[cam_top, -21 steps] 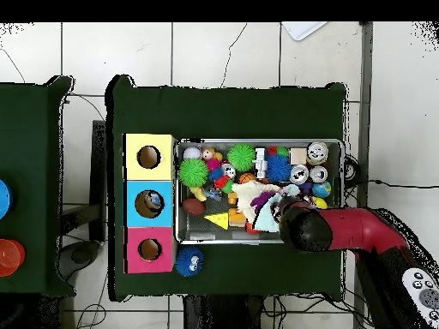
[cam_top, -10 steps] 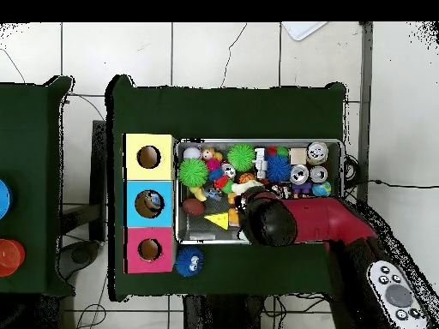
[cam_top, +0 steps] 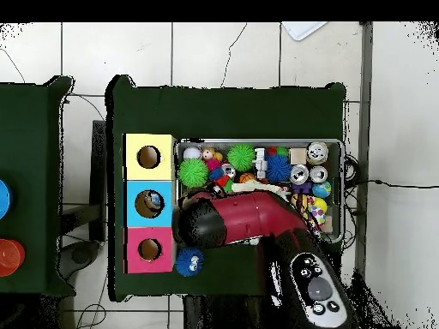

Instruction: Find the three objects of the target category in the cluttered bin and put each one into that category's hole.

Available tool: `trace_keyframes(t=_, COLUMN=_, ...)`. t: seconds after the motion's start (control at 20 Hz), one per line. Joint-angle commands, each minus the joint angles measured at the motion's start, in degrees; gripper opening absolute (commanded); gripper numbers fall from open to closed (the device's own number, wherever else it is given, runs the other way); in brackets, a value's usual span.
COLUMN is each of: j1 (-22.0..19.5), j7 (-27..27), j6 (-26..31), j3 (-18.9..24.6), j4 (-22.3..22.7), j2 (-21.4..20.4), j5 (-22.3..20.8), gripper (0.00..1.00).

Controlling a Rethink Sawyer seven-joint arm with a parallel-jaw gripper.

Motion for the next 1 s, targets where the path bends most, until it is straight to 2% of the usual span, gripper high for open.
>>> trace_keyframes(t=0.05, j1=2.33, j7=18.0, j6=2.51, j3=-5.8, j4=1.66, j2=0.19, j5=3.59, gripper=1.0)
trace_keyframes(t=0.35, j1=4.9, j7=17.8, j6=-5.51, j3=-9.4, j4=-1.59, j2=7.3, j5=2.5, gripper=1.0)
trace_keyframes(t=0.55, j1=5.6, j7=15.92, j6=-9.79, j3=-12.9, j4=-3.04, j2=10.4, j5=-1.57, gripper=1.0)
trace_keyframes(t=0.7, j1=6.51, j7=14.24, j6=-9.98, j3=-14.7, j4=-3.86, j2=10.98, j5=-2.64, gripper=1.0)
trace_keyframes(t=1.0, j1=5.23, j7=9.23, j6=-8.63, j3=-14.64, j4=-4.46, j2=10.82, j5=-3.27, gripper=1.0)
